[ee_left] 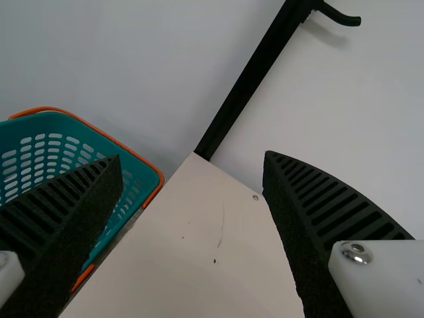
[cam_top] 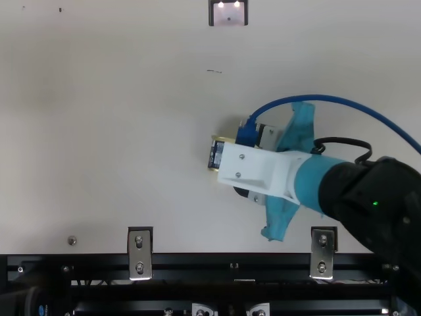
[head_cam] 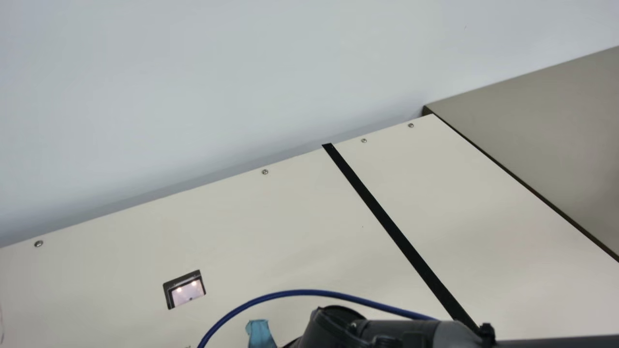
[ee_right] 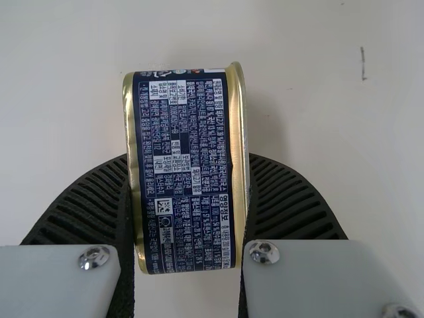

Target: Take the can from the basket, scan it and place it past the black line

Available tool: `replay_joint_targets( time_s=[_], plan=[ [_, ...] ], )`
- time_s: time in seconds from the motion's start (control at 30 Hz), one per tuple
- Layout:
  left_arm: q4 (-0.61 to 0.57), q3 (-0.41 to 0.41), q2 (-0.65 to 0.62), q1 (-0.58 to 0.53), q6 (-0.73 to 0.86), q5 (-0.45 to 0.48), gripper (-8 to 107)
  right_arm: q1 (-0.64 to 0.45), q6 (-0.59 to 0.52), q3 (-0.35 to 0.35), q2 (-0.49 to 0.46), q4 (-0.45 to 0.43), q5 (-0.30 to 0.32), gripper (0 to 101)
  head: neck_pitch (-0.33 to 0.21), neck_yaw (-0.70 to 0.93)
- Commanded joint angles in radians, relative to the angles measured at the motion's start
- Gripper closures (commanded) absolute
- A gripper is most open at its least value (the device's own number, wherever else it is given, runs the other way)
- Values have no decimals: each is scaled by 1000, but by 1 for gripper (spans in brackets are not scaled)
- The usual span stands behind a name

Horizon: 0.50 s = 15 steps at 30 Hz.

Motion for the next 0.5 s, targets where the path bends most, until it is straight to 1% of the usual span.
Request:
replay_joint_targets(
  time_s=[0.0, 0.47],
  plan=[
    [0, 0, 0, 0, 0, 0, 9, -3, 9, 0, -17, 0, -2, 101, -32, -25],
    [0, 0, 0, 0, 0, 0, 9, -55, 92, 3, -154, -75, 21, 101, -32, -25]
  ],
)
